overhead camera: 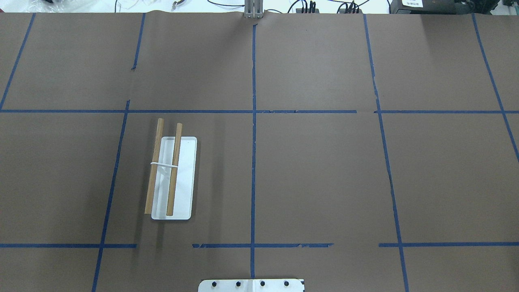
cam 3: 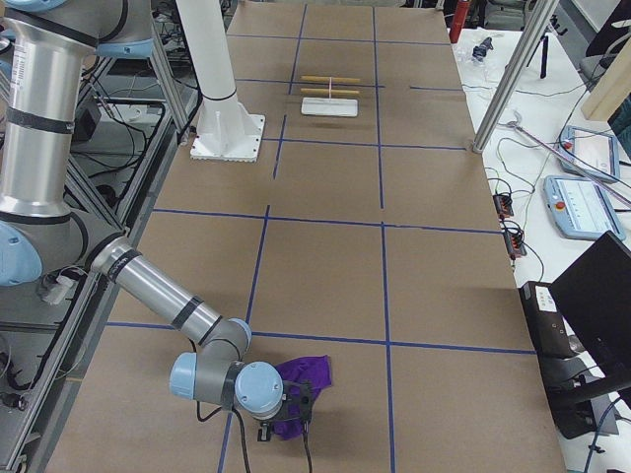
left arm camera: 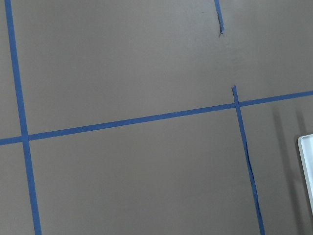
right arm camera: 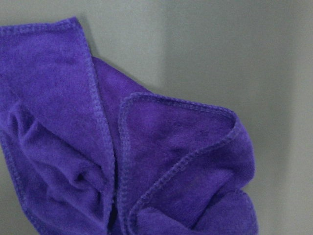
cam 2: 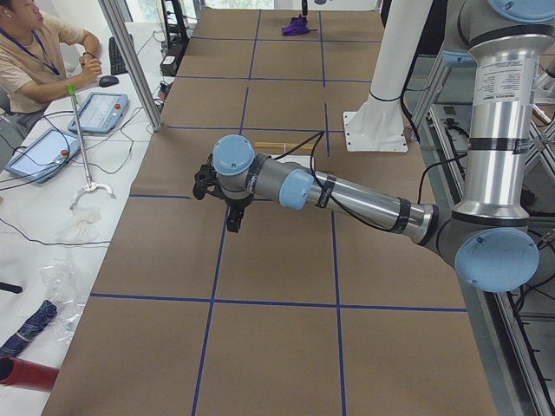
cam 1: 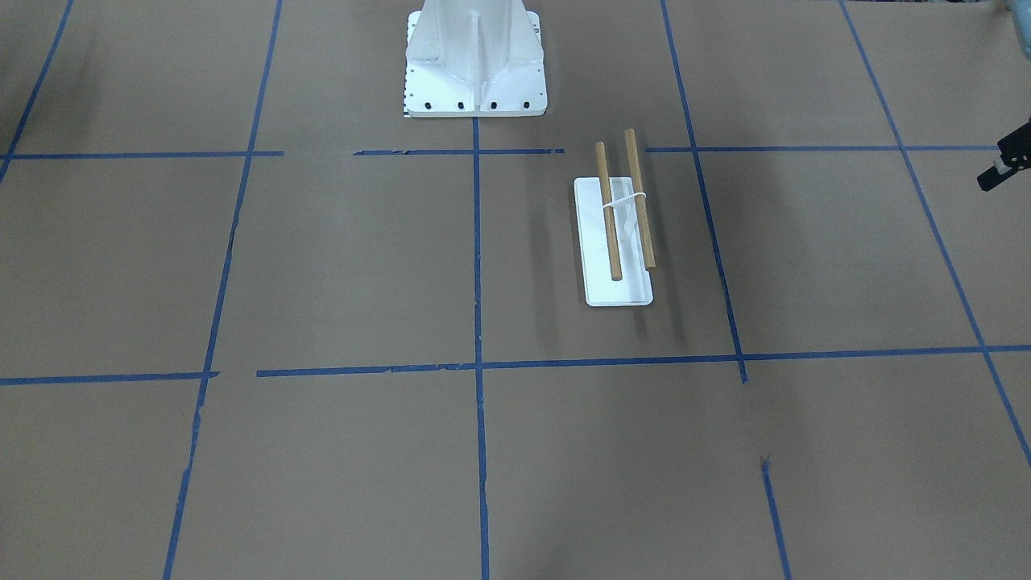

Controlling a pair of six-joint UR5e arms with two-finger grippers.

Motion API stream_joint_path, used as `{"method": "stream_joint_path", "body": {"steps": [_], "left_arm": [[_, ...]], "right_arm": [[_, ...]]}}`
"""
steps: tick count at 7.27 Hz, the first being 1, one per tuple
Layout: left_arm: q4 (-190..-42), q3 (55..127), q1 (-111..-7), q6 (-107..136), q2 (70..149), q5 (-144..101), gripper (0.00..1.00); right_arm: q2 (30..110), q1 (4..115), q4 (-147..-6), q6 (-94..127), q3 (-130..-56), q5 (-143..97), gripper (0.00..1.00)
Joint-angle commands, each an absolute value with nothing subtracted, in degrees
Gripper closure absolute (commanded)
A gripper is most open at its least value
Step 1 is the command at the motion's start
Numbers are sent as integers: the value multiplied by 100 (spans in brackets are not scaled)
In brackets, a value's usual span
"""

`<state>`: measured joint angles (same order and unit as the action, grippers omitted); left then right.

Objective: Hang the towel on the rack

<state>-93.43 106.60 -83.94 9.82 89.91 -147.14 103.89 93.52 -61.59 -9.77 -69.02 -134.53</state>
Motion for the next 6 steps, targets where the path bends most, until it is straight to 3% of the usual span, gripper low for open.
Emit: {"method": "stream_joint_path", "body": {"steps": [1,3,5,6], "left_arm": [[-9343,10652,-8394,976,8974,-14713,0],[-9343,10556,-8394,967,8974,-14713,0],[-9360,10486,-8385,941,9000,-14704,0],[-9630,10233,-8385,967,9061,-14695,0]], "right_arm": [[10371,9352,-6161,-967,-6969,-13482,100],[10397,9482,-6152,-967,-7354,-13797,100],[10642,9984,-6492,-949,-8562,-14096,100],[10600,9967,-7618,-766,-9492,-14176,100]]}}
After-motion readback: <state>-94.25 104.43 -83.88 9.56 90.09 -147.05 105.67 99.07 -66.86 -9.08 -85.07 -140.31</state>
